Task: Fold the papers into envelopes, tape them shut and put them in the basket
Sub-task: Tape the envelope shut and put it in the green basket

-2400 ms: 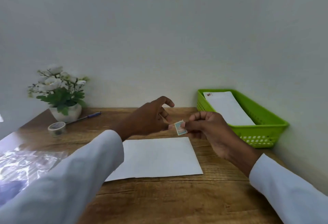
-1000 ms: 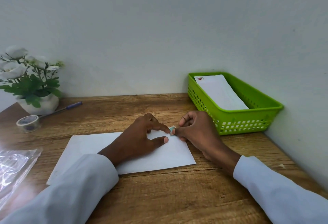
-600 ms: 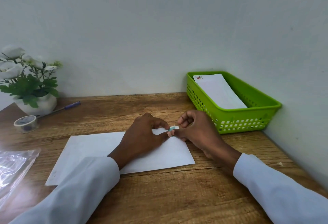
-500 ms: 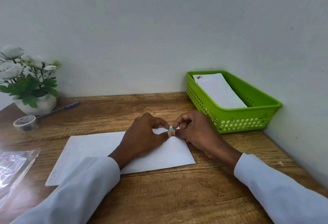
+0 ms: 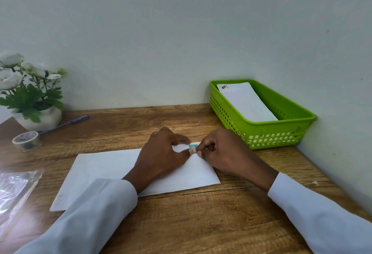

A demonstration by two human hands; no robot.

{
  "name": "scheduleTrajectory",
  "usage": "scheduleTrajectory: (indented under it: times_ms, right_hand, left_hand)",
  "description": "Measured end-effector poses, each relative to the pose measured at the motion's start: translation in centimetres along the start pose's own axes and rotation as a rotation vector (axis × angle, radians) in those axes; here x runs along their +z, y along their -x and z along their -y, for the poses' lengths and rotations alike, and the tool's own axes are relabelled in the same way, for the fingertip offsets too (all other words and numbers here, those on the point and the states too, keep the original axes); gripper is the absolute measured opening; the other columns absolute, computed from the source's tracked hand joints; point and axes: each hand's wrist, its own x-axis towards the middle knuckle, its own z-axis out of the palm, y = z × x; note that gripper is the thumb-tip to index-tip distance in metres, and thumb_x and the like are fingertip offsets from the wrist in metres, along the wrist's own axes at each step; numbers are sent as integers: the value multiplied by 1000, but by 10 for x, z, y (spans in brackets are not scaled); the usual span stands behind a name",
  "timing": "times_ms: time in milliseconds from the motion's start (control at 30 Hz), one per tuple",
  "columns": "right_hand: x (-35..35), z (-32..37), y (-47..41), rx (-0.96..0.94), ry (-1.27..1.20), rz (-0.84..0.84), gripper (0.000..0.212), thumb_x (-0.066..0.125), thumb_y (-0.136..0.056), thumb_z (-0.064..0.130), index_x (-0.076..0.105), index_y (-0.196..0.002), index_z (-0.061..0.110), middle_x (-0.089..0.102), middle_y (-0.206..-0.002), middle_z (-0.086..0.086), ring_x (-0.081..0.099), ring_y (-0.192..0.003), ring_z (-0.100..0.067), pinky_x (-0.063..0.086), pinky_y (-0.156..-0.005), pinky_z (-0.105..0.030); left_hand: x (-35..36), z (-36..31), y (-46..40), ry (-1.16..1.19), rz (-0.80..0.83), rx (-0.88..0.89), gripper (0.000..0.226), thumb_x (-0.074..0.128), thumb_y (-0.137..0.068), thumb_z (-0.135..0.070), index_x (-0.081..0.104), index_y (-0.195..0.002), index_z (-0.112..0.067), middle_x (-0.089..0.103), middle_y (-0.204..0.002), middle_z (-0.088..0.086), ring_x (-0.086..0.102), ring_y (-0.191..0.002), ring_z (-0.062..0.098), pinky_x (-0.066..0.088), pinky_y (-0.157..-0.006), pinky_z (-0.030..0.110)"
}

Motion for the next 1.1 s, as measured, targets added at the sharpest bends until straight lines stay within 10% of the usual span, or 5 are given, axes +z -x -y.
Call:
scheduleTrajectory:
  times_ms: [267,467,733,1100]
  right_hand:
    - [-3,1,3,-52,23,36,32,61,-82,7,80,-100,25,74,-108,5,56,-83,0,34,-59,3]
    - [2,2,2,6,97,-8,33,60,-82,13,78,-107,24,73,-117,3,66,-98,-13,40,-70,-12]
    - [4,3,-1,-5,120,44,40,53,-87,16,71,-121,28,68,-126,6,63,-107,-16,38,-75,-16]
    - [-1,2,3,-37,-38,77,32,57,-83,13,79,-101,30,72,-116,12,52,-61,17,35,-58,3]
  left_hand:
    - [-1,-1,0,10,-56,-34,32,72,-83,-32,73,-115,-26,51,-96,-11,47,-77,1,30,-62,3]
    - [-4,-6,3,-22,-63,-96,23,73,-81,-35,75,-104,-30,58,-99,-7,53,-109,23,49,-93,44]
    - [-3,-4,3,-41,-60,-124,21,71,-81,-38,70,-101,-33,47,-91,-16,47,-111,18,44,-95,42]
    - [-5,-6,5,-103,-88,-214,18,69,-81,-48,57,-82,-35,54,-95,-16,46,-117,19,35,-97,42]
